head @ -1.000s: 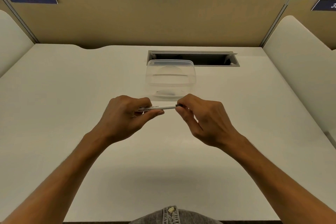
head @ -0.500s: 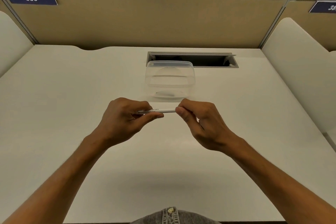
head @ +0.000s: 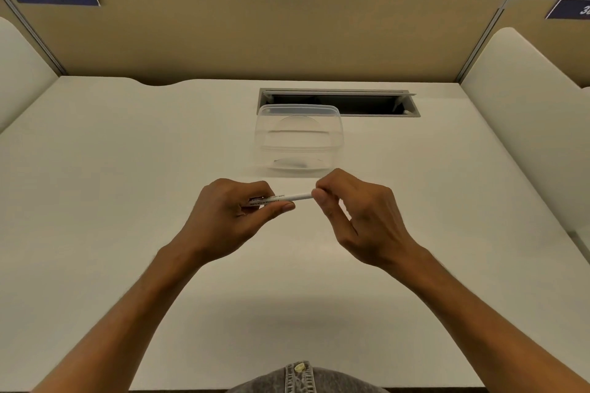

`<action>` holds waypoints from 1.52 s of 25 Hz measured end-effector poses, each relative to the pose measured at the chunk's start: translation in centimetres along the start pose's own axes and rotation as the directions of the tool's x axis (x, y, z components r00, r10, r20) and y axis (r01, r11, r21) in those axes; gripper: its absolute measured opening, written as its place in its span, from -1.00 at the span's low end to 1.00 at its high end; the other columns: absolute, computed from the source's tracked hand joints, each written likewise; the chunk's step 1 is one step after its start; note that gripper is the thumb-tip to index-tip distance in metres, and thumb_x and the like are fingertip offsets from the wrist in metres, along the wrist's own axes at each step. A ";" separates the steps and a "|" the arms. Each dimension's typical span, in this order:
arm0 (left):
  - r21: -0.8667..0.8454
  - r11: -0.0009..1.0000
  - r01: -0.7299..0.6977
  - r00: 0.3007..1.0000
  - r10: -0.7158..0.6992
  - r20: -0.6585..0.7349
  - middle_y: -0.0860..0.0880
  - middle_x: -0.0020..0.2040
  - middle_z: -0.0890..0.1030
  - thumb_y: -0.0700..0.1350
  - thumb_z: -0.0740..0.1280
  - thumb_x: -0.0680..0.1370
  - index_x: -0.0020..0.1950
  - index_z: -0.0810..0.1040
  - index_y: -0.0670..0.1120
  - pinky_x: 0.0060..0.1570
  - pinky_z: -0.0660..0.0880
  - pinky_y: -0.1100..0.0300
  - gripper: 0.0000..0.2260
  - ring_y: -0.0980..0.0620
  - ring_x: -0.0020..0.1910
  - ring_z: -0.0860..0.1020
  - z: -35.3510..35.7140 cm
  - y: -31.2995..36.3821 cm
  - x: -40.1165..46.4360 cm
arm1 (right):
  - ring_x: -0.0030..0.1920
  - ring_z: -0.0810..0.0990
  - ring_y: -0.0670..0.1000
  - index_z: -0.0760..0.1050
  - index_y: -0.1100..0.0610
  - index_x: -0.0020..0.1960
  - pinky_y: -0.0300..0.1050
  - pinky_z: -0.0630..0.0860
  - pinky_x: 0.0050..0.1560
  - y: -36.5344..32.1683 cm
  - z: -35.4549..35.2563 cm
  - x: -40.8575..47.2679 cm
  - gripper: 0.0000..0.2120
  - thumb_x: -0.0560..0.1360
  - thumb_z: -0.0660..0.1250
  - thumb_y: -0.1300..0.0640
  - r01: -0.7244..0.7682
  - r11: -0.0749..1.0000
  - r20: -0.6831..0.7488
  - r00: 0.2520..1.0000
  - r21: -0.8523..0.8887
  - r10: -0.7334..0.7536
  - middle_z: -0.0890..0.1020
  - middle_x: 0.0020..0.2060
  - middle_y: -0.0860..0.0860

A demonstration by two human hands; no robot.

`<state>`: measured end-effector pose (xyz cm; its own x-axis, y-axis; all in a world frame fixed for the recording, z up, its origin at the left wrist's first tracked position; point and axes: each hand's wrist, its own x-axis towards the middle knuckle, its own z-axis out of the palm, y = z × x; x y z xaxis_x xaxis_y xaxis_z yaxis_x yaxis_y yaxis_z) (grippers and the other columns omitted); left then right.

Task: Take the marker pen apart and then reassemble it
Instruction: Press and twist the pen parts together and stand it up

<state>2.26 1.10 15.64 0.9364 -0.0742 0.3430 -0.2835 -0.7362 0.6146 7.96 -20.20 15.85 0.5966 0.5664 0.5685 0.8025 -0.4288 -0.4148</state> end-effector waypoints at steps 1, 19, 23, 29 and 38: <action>-0.008 1.000 0.000 1.000 0.000 0.012 0.03 -0.54 0.44 0.24 0.31 0.47 -0.27 0.61 -0.05 -0.52 0.28 0.18 -0.63 0.03 -0.54 0.35 -0.1 -0.1 -0.1 | -0.44 0.36 -0.04 0.47 0.13 -0.13 -0.16 0.32 -0.50 0.2 -0.1 -0.1 -0.76 0.61 0.13 0.05 0.052 0.997 0.016 0.999 -0.053 -0.051 0.52 -0.31 -0.04; 0.371 0.904 -0.214 0.971 0.237 -0.017 0.01 -0.46 0.58 0.17 0.25 0.54 -0.26 0.62 -0.09 -0.58 0.43 0.06 -0.62 -0.08 -0.56 0.46 -0.4 0.3 -0.4 | -0.51 0.34 -0.03 0.26 0.00 -0.36 -0.17 0.32 -0.46 -0.8 0.5 -0.7 -0.62 0.64 0.14 0.10 -0.455 0.744 0.288 0.889 0.489 0.355 0.35 -0.52 -0.09; 0.288 0.944 -0.159 0.980 0.187 -0.074 0.03 -0.46 0.59 0.18 0.28 0.50 -0.27 0.62 -0.08 -0.53 0.46 0.09 -0.63 -0.03 -0.52 0.52 -0.2 0.5 -0.1 | -0.49 0.45 0.06 0.32 -0.03 -0.29 -0.03 0.41 -0.44 -1.1 0.6 -0.6 -0.70 0.62 0.13 0.02 -0.362 0.838 0.167 0.932 0.410 0.321 0.42 -0.50 -0.07; 0.058 0.997 -0.056 0.998 0.055 0.019 0.10 -0.57 0.33 0.24 0.30 0.47 -0.30 0.60 -0.03 -0.51 0.23 0.21 -0.63 0.08 -0.54 0.28 -0.6 0.0 0.0 | -0.48 0.32 -0.02 0.47 0.16 -0.18 -0.14 0.26 -0.52 -0.1 -0.1 -0.3 -0.71 0.61 0.10 0.06 0.089 0.988 0.070 0.994 -0.122 -0.081 0.49 -0.39 -0.02; 0.300 0.929 -0.216 0.976 0.218 0.029 0.06 -0.52 0.53 0.21 0.25 0.49 -0.28 0.65 -0.04 -0.59 0.35 0.18 -0.62 0.02 -0.58 0.42 -1.6 0.6 0.3 | -0.49 0.25 -0.04 0.22 0.03 -0.28 -0.21 0.20 -0.44 -0.6 1.0 -0.7 -0.69 0.64 0.06 0.06 -0.240 0.925 0.172 0.966 0.296 0.195 0.28 -0.50 -0.10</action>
<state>2.06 1.74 17.29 0.8578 -0.2519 0.4481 -0.4036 -0.8699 0.2836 7.06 -19.62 15.02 0.7340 0.5846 0.3455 0.6017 -0.3240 -0.7300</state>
